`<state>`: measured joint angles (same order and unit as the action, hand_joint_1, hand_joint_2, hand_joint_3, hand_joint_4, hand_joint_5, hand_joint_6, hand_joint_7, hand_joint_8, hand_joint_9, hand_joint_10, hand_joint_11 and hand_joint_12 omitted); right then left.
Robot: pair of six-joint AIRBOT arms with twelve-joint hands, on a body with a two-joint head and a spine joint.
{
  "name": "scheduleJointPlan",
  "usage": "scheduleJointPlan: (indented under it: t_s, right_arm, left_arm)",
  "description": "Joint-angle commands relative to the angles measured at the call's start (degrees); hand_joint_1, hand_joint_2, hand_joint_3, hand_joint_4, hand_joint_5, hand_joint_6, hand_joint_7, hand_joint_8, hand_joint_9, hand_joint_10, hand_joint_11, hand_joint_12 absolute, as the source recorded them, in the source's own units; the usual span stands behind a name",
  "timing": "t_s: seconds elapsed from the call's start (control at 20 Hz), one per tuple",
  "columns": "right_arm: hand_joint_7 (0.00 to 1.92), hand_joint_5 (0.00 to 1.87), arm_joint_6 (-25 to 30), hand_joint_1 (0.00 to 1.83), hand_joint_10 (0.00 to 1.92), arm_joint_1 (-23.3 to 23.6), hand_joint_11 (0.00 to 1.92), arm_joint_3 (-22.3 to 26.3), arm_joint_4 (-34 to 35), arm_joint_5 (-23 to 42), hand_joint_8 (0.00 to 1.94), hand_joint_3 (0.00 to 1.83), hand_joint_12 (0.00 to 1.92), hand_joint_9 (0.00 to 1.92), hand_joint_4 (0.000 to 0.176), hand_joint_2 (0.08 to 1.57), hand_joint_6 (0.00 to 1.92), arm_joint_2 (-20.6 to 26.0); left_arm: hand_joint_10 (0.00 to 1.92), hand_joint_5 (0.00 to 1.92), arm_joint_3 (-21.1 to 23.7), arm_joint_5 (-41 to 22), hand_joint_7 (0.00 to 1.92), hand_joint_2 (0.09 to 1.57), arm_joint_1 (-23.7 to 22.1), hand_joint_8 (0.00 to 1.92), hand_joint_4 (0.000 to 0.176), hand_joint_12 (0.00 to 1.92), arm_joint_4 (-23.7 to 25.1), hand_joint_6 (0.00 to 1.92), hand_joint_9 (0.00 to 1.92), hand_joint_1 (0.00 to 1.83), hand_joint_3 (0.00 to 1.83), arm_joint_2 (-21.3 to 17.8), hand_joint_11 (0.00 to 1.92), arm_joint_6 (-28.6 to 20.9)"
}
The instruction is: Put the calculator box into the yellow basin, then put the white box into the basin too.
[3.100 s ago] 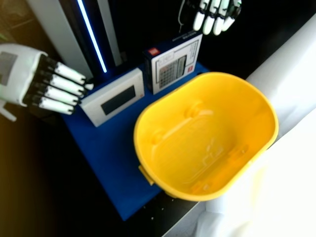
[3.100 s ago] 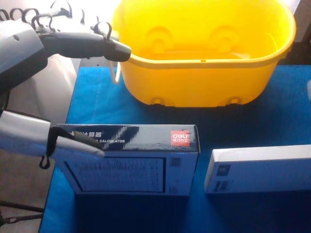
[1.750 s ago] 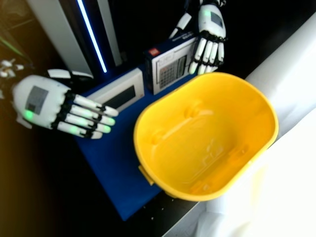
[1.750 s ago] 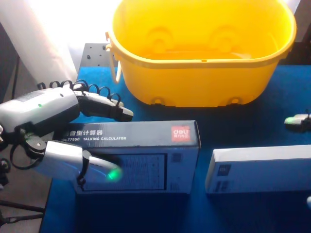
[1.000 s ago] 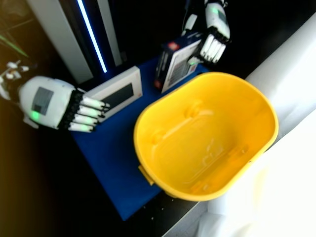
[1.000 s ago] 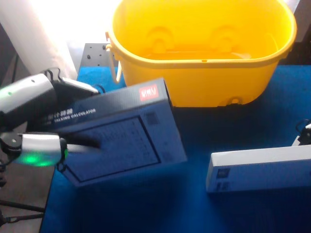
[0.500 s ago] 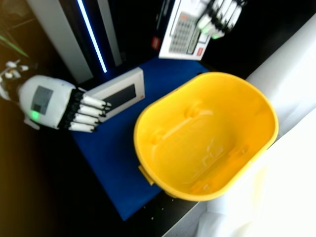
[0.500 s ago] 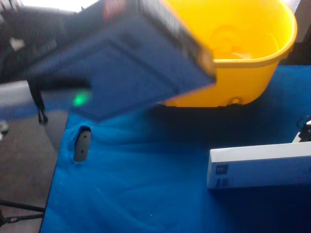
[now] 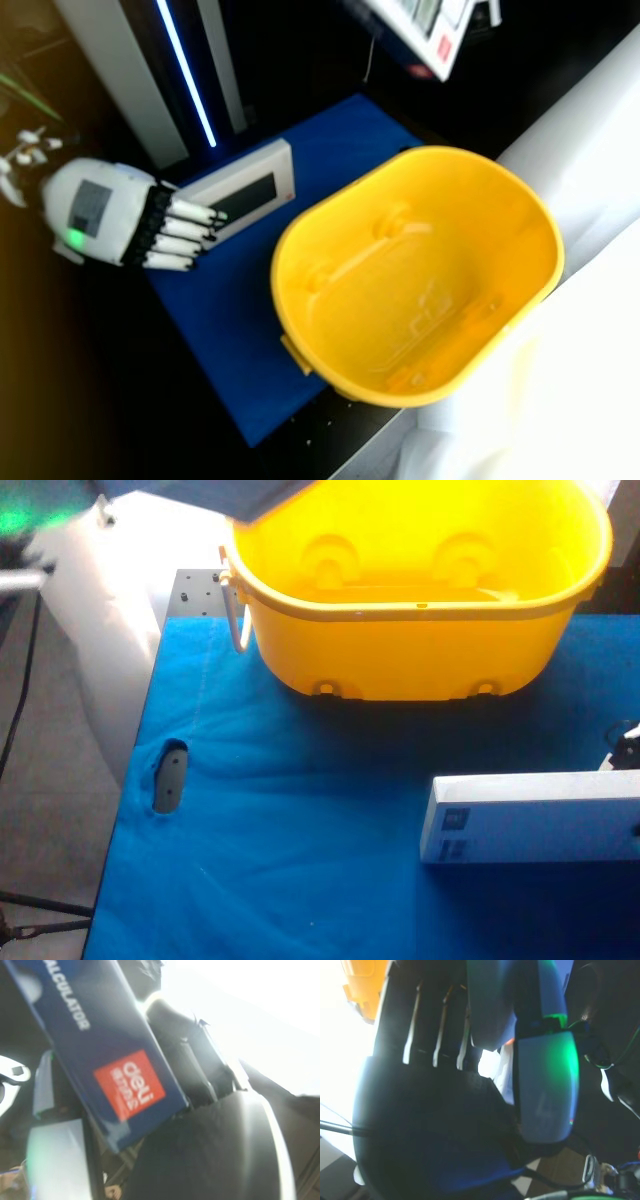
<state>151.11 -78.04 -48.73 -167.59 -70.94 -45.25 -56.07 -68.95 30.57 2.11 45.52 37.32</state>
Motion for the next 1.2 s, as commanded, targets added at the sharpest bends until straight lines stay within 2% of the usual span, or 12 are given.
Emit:
scheduleJointPlan:
  t_s: [0.0, 0.1, 0.15, 0.45, 0.6, 0.7, 0.75, 0.8, 0.85, 1.0, 1.1, 1.15]
  right_arm:
    - [0.98, 0.98, 0.38, 1.38, 1.26, 0.66, 0.9, -0.31, 0.04, -6.31, 0.93, 0.0, 1.51, 0.98, 0.0, 1.1, 0.89, -0.14]
    - [0.99, 0.97, 0.38, 1.39, 1.2, 0.66, 0.91, -0.36, 0.04, -6.3, 0.91, 0.0, 1.45, 1.0, 0.0, 1.09, 0.93, -0.14]
    - [1.0, 0.98, 0.38, 1.39, 1.19, 0.72, 0.92, -0.42, 0.04, -6.27, 0.9, 0.0, 1.46, 1.01, 0.0, 1.09, 0.9, -0.19]
    - [1.0, 1.0, 0.38, 1.39, 1.21, 2.03, 0.92, -0.92, -0.4, -4.56, 0.89, 0.0, 1.45, 1.0, 0.0, 1.09, 0.87, -0.77]
    - [1.0, 0.99, 0.38, 1.39, 1.2, 3.32, 0.92, -1.41, -0.99, -3.28, 0.89, 0.0, 1.44, 1.0, 0.0, 1.09, 0.88, -1.32]
    - [1.0, 0.97, 0.38, 1.39, 1.19, 3.82, 0.93, -1.55, -1.24, -2.72, 0.9, 0.0, 1.41, 1.01, 0.0, 1.09, 0.9, -1.48]
    - [1.0, 0.97, 0.38, 1.39, 1.18, 3.85, 0.94, -1.56, -1.24, -2.66, 0.9, 0.0, 1.4, 1.02, 0.0, 1.09, 0.91, -1.5]
    - [0.95, 0.95, 0.38, 1.38, 1.36, 3.85, 0.98, -1.58, -1.24, -2.63, 1.01, 0.0, 1.57, 0.94, 0.0, 1.12, 0.83, -1.55]
    - [1.01, 1.03, 0.38, 1.28, 1.33, 3.87, 0.97, -1.59, -1.24, -2.62, 1.08, 0.0, 1.62, 1.0, 0.0, 1.1, 0.79, -1.58]
    - [0.91, 0.93, 0.38, 1.38, 1.37, 3.88, 0.95, -1.62, -1.25, -2.62, 1.12, 0.0, 1.56, 0.93, 0.0, 1.13, 0.84, -1.59]
    - [0.97, 0.96, 0.38, 1.38, 1.26, 3.88, 0.9, -1.69, -1.25, -2.62, 1.0, 0.0, 1.48, 0.97, 0.0, 1.11, 0.89, -1.66]
    - [0.97, 0.96, 0.38, 1.38, 1.26, 3.87, 0.9, -1.86, -1.25, -2.62, 1.0, 0.0, 1.48, 0.97, 0.0, 1.11, 0.89, -1.78]
  left_arm:
    - [1.35, 0.76, -0.72, -0.66, 0.82, 1.19, -3.02, 1.31, 0.0, 1.3, 0.83, 1.15, 0.83, 1.35, 0.0, 0.88, 0.78, -0.35]
    - [1.32, 0.76, -2.62, 5.51, 0.8, 1.19, -8.03, 1.31, 0.0, 1.22, 3.57, 1.19, 0.84, 1.35, 0.0, 2.54, 0.77, -0.35]
    - [1.32, 0.78, -4.29, 10.79, 0.81, 1.18, -13.15, 1.28, 0.0, 1.29, 6.28, 1.17, 0.85, 1.36, 0.0, 4.03, 0.77, -0.32]
    - [1.27, 0.87, -9.56, 23.41, 0.83, 1.15, -21.53, 1.18, 0.0, 1.4, 8.81, 1.11, 0.89, 1.36, 0.0, 10.0, 0.74, 2.02]
    - [1.3, 0.87, -12.02, 29.04, 0.8, 1.16, -22.77, 1.16, 0.0, 1.39, 8.79, 1.12, 0.88, 1.36, 0.0, 13.07, 0.76, 3.92]
    - [1.25, 0.86, -14.07, 33.06, 0.95, 1.13, -23.04, 0.99, 0.0, 1.4, 8.7, 1.04, 0.95, 1.38, 0.0, 15.7, 0.86, 5.53]
    - [1.26, 0.86, -15.28, 34.72, 0.96, 1.12, -23.06, 0.98, 0.0, 1.43, 8.7, 1.06, 0.94, 1.37, 0.0, 17.06, 0.8, 5.81]
    - [1.29, 0.87, -16.42, 36.42, 0.94, 1.13, -23.04, 0.99, 0.0, 1.54, 8.73, 1.1, 0.89, 1.37, 0.0, 18.29, 0.65, 5.95]
    - [1.28, 0.85, -17.12, 38.09, 0.9, 1.14, -23.04, 1.04, 0.0, 1.49, 8.7, 1.16, 0.89, 1.37, 0.0, 19.17, 0.69, 6.76]
    - [1.22, 0.81, -19.65, 42.67, 0.91, 1.14, -23.12, 1.08, 0.0, 1.34, 8.26, 1.16, 0.95, 1.37, 0.0, 22.28, 0.88, 9.34]
    - [1.39, 0.8, -22.94, 45.32, 0.87, 1.17, -23.1, 1.18, 0.0, 1.61, 7.84, 1.15, 0.83, 1.36, 0.0, 25.22, 0.66, 9.35]
    - [1.39, 0.8, -24.24, 46.11, 0.87, 1.17, -22.73, 1.18, 0.0, 1.61, 7.69, 1.15, 0.83, 1.36, 0.0, 26.32, 0.66, 9.34]
